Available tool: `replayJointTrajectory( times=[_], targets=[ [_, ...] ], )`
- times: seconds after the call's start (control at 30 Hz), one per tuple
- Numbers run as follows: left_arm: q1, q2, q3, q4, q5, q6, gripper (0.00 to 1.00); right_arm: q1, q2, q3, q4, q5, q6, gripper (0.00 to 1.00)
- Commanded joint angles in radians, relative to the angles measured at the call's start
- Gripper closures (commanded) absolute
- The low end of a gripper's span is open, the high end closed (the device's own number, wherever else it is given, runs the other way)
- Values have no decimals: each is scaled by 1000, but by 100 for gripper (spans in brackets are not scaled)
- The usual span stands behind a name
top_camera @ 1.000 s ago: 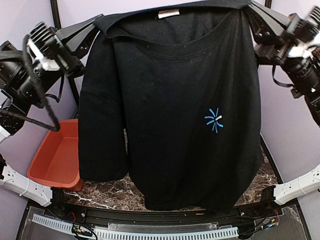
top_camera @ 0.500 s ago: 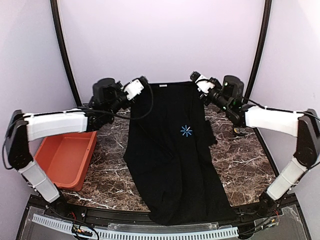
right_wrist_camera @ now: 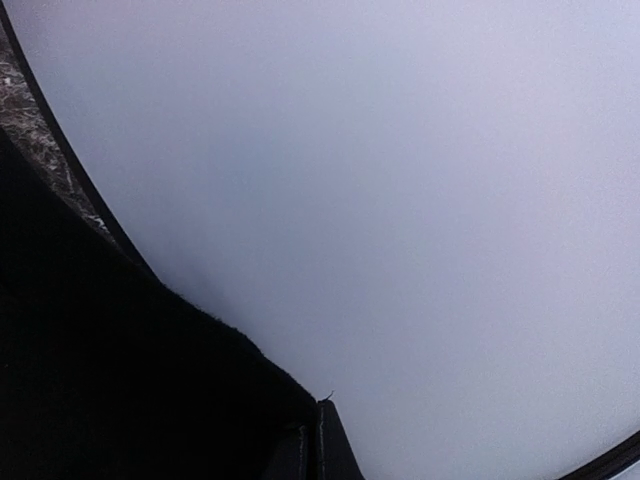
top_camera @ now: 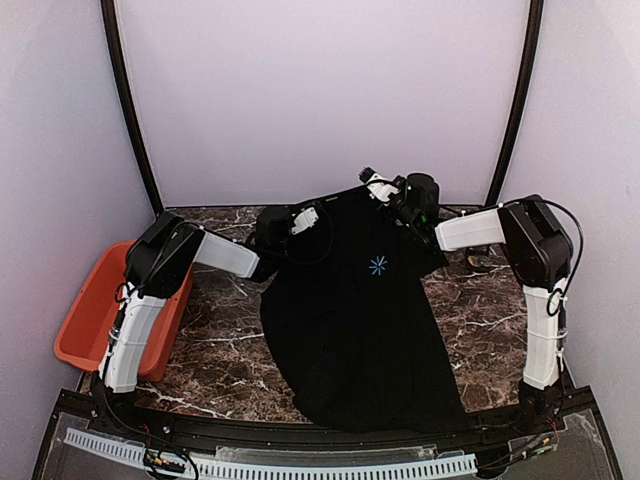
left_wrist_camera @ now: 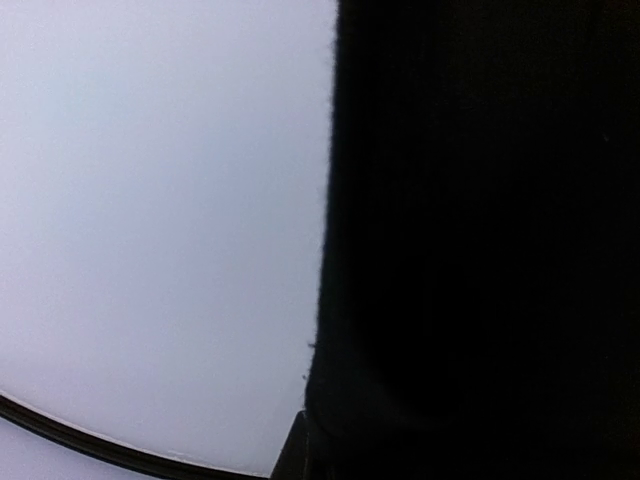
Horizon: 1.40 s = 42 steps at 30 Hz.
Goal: Pin the brooch onto the clothing
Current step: Flatten out the crumpled clothing at the center of the board.
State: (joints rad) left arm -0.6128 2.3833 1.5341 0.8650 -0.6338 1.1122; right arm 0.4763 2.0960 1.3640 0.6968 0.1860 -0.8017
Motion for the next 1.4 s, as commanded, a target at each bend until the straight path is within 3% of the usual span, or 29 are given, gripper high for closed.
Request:
replayJointTrajectory(
  times=[0.0, 0.07, 0.1, 0.13, 0.17, 0.2, 0.27, 0.3, 0.37, 0.5, 0.63, 0.67, 0.7, 0.77, 0.9, 1.17, 1.37],
  targets=[
    [26, 47, 110, 212, -92, 106, 93, -50, 92, 125, 114, 182, -27, 100],
    [38, 92, 166, 255, -116, 133, 86, -64, 132, 186, 97, 242, -13, 100],
    [42, 122, 211, 258, -139, 142, 77, -66, 145, 210, 81, 259, -7, 94],
    [51, 136, 231, 257, -151, 145, 71, -67, 153, 224, 58, 266, -3, 83],
    [55, 161, 271, 249, -173, 149, 49, -65, 154, 232, 35, 265, 6, 69],
    [62, 170, 307, 242, -185, 146, 38, -61, 147, 227, 15, 265, 18, 54],
    [69, 185, 346, 226, -233, 121, 6, -55, 124, 211, -26, 269, 51, 31],
    [72, 181, 355, 198, -264, 104, 4, -52, 108, 201, -53, 271, 71, 22],
    [73, 153, 362, 121, -303, 26, 1, -50, 61, 178, -118, 283, 124, 9],
    [73, 38, 339, -166, -354, -241, 1, -39, -100, 76, -265, 263, 266, 4],
    [85, -92, 374, -661, -201, -708, 1, -33, -285, -42, -416, 164, 405, 3],
    [100, -107, 392, -827, -104, -764, 1, -33, -314, -66, -434, 150, 421, 3],
    [109, -107, 432, -891, -34, -846, 1, -32, -339, -88, -442, 142, 431, 3],
    [134, -108, 455, -1059, 3, -925, 1, -30, -370, -119, -443, 166, 436, 3],
    [173, -125, 447, -1202, 122, -1046, 1, 9, -432, -172, -478, 186, 446, 4],
    [234, -141, 339, -1234, 409, -1242, 1, 227, -546, -362, -505, -44, 428, 7],
    [346, -128, 310, -1217, 653, -1430, 1, 316, -528, -449, -507, -60, 439, 7]
  ],
)
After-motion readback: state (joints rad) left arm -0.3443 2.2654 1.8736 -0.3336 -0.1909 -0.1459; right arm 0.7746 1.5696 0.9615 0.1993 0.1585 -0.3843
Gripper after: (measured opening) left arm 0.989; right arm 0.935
